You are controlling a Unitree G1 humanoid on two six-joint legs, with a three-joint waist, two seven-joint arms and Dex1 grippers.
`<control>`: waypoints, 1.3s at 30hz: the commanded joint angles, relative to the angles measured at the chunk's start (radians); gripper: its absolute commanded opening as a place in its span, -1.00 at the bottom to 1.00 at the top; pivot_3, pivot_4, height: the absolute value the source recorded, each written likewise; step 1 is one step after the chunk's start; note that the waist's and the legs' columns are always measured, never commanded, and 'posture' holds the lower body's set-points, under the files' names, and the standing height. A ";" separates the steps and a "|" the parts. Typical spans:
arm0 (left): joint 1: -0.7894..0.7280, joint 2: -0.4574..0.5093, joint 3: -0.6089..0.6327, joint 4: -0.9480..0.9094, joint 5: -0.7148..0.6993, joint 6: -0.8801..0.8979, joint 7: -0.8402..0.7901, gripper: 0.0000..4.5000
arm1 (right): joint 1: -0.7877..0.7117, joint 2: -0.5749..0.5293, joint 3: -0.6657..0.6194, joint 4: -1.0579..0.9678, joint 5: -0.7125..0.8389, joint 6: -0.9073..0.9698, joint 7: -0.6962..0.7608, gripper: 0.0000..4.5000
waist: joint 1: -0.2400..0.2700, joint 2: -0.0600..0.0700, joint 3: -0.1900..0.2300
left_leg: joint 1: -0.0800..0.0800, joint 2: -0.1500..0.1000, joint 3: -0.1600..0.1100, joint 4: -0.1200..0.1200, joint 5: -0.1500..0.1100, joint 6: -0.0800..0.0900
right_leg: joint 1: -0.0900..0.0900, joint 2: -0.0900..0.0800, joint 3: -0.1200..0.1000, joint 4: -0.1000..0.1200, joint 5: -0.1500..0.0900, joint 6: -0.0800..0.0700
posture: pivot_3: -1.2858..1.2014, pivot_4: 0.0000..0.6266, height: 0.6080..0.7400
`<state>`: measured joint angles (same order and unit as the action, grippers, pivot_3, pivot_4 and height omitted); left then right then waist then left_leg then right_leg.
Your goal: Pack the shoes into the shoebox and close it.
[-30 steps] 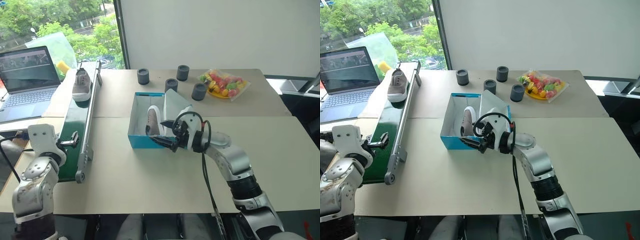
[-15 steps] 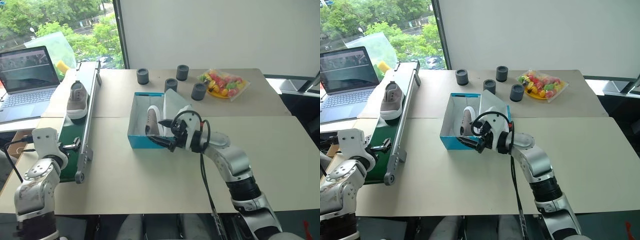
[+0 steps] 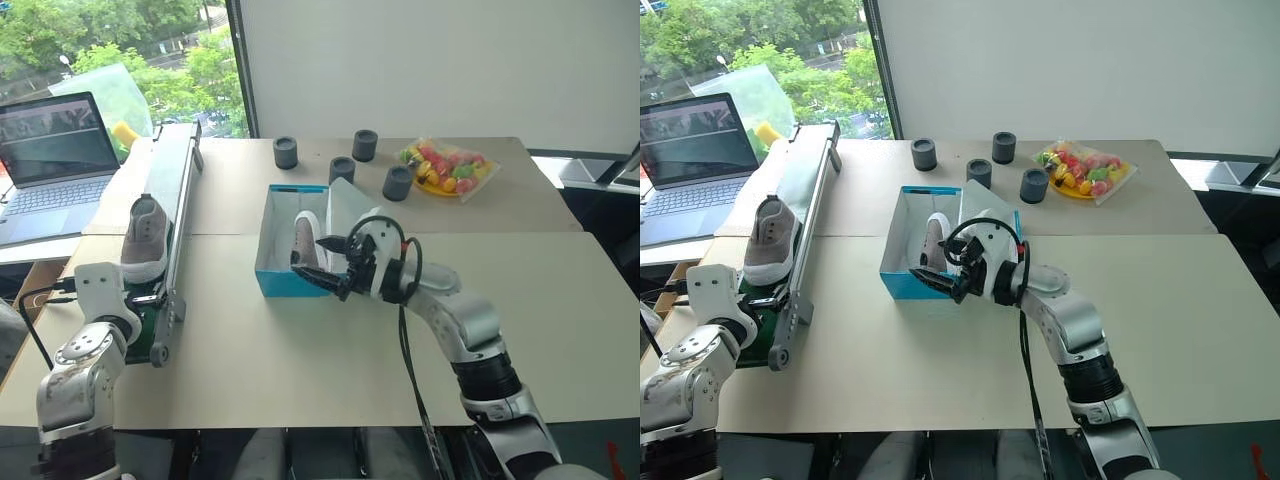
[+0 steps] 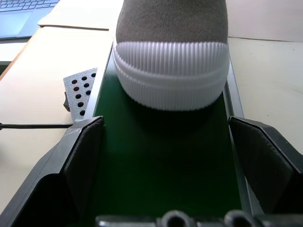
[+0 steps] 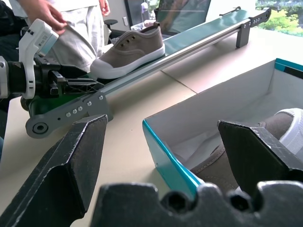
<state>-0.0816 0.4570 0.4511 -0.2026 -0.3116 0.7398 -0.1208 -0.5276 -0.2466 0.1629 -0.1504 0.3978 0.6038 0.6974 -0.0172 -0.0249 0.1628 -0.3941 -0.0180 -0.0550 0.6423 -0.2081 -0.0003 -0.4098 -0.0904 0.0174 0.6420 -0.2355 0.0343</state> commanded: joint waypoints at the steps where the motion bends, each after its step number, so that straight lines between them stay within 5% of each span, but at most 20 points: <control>1: -0.013 0.000 -0.001 -0.020 0.003 0.000 0.003 1.00 | -0.025 0.001 -0.029 -0.053 0.028 0.006 -0.006 0.97 | 0.000 0.000 0.000 | 0.000 0.000 0.000 0.000 0.000 0.000 | 0.000 0.000 0.000 0.000 0.000 0.000 | 0.03 -0.52 0.93; 3: -0.018 -0.004 0.000 -0.028 -0.007 0.007 0.000 1.00 | -0.032 0.000 -0.031 -0.052 0.032 0.006 -0.010 0.97 | 0.000 0.000 0.000 | 0.000 0.000 0.000 0.000 0.000 0.000 | 0.000 0.000 0.000 0.000 0.000 0.000 | 0.03 -0.52 0.93; 9: -0.030 -0.007 0.002 -0.041 -0.011 0.011 0.001 0.50 | -0.053 -0.001 -0.048 -0.049 0.047 0.013 -0.018 1.00 | 0.002 0.000 0.000 | 0.000 0.000 0.000 0.000 0.000 0.000 | 0.000 0.000 0.000 0.000 0.000 0.000 | 0.03 -0.52 0.93; 15: -0.074 -0.022 0.009 -0.097 0.004 -0.024 0.045 0.49 | -0.085 0.023 -0.081 -0.019 0.089 0.065 -0.047 1.00 | 0.002 -0.001 0.000 | -0.001 0.000 0.000 0.000 0.000 0.000 | -0.001 0.000 0.000 0.000 0.000 0.000 | 0.03 -0.52 0.93; 18: -0.078 0.003 -0.059 -0.145 0.135 -0.188 0.089 0.49 | -0.149 0.081 -0.140 0.073 0.146 0.204 -0.136 1.00 | 0.002 -0.002 0.000 | -0.007 0.000 0.000 0.000 0.000 0.000 | -0.009 0.000 0.001 0.002 0.001 -0.001 | 0.03 -0.52 0.93; 22: -0.051 -0.019 -0.242 -0.190 0.325 -0.456 0.121 0.49 | -0.349 0.312 -0.526 0.438 0.457 0.568 -0.491 1.00 | 0.001 -0.002 0.000 | -0.011 0.001 0.001 0.000 0.001 -0.001 | -0.014 0.000 0.003 0.004 0.002 -0.003 | 0.03 -0.52 0.93; 26: -0.044 -0.107 -0.373 -0.232 0.295 -0.484 0.058 0.49 | -0.436 0.381 -0.689 0.577 0.575 0.674 -0.634 1.00 | 0.010 -0.001 0.000 | -0.013 0.001 0.001 -0.004 0.001 -0.001 | -0.014 -0.004 0.002 0.000 0.002 -0.003 | 0.03 -0.52 0.93; 31: -0.058 -0.240 -0.511 -0.276 0.218 -0.428 0.000 0.49 | -0.492 0.408 -0.752 0.637 0.683 0.688 -0.698 1.00 | 0.002 -0.001 0.000 | -0.025 0.000 0.002 -0.002 0.001 0.000 | -0.023 -0.003 0.001 0.002 0.004 0.000 | 0.03 -0.52 0.93; 39: -0.145 -0.349 -0.525 -0.306 0.090 -0.277 -0.027 0.49 | -0.469 0.418 -0.691 0.577 0.677 0.647 -0.725 1.00 | -0.017 -0.001 0.000 | -0.029 0.000 0.010 0.003 0.002 0.002 | -0.026 0.000 0.001 0.006 0.004 0.000 | 0.03 -0.52 0.93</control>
<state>-0.1906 0.1241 -0.0336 -0.4414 -0.1749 0.4481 -0.1109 -0.9818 0.0963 -0.5853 0.4726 1.0645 1.2647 -0.0327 -0.0346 -0.0258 0.1628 -0.4230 -0.0183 -0.0453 0.6457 -0.2061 0.0020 -0.4360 -0.0906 0.0184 0.6475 -0.2313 0.0347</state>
